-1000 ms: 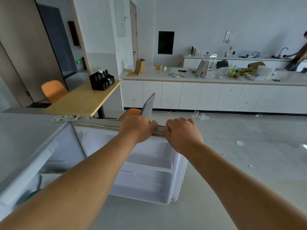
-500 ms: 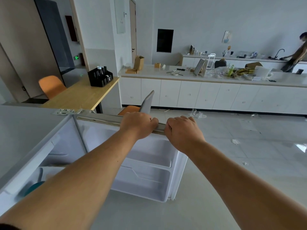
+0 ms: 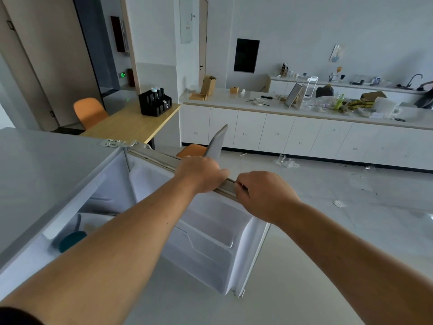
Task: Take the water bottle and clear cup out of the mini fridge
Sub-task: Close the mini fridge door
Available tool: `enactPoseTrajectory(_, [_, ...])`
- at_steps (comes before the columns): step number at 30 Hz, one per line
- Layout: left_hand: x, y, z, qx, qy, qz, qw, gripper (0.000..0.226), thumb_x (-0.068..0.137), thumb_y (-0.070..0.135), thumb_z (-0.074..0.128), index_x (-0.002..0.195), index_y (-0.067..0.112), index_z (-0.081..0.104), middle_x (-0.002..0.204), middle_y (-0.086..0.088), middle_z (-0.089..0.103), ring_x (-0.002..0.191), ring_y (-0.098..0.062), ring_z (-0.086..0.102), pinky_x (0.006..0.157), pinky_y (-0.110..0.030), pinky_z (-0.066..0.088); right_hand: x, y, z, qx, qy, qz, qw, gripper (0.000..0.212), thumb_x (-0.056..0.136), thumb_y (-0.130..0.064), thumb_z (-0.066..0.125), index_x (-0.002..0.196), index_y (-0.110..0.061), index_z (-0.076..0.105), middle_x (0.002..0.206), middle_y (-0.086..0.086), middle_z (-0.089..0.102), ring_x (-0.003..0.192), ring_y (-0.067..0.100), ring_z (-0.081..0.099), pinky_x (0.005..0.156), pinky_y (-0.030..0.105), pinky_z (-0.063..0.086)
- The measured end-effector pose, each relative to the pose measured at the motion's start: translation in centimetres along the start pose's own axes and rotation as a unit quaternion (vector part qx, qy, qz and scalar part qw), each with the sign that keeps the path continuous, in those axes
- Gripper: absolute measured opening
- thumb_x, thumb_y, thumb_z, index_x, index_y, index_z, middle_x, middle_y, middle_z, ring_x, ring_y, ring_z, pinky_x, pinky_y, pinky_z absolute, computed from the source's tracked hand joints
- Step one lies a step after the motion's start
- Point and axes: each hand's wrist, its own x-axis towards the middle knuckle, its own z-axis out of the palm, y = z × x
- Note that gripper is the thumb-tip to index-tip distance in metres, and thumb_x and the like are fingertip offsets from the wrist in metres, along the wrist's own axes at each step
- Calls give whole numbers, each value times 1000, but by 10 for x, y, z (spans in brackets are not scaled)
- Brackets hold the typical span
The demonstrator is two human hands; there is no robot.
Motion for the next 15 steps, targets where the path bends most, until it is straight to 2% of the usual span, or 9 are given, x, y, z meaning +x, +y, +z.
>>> enactPoseTrajectory(7, [-24, -2, -11, -13, -37, -27, 999, 43, 82, 50, 30, 60, 16, 44, 59, -4, 48, 56, -24, 44, 57, -35, 29, -19, -17, -7, 32, -24, -46, 998, 27, 95, -39, 39, 92, -28, 63, 77, -9, 63, 72, 12, 58, 58, 31, 50])
enactPoseTrajectory(9, [-30, -3, -15, -10, -52, -32, 998, 43, 80, 50, 30, 60, 16, 45, 61, -4, 49, 58, -24, 45, 56, -35, 30, -26, -22, -7, 51, -21, -50, 997, 24, 94, -38, 41, 99, -32, 64, 77, -12, 64, 71, 6, 58, 54, 26, 45])
enactPoseTrajectory(12, [-41, -3, -20, 19, -72, -22, 997, 38, 76, 46, 26, 61, 17, 45, 61, -4, 49, 59, -26, 48, 55, -34, 30, -37, -31, -7, 77, -10, -60, 995, 24, 91, -36, 40, 100, -37, 63, 69, -17, 59, 70, 0, 57, 47, 14, 30])
enactPoseTrajectory(13, [-45, -3, -23, 21, -75, -22, 997, 36, 74, 45, 25, 61, 18, 45, 61, -3, 51, 59, -25, 48, 55, -34, 30, -40, -34, -9, 94, -9, -64, 993, 26, 89, -36, 40, 98, -36, 64, 69, -16, 58, 71, 0, 57, 48, 14, 31])
enactPoseTrajectory(15, [-52, -4, -28, 25, -96, -21, 995, 36, 74, 44, 25, 62, 18, 46, 66, -4, 55, 62, -24, 50, 58, -35, 33, -44, -39, -12, 125, -12, -74, 989, 28, 86, -35, 41, 95, -34, 67, 77, -13, 60, 73, 4, 58, 56, 21, 44])
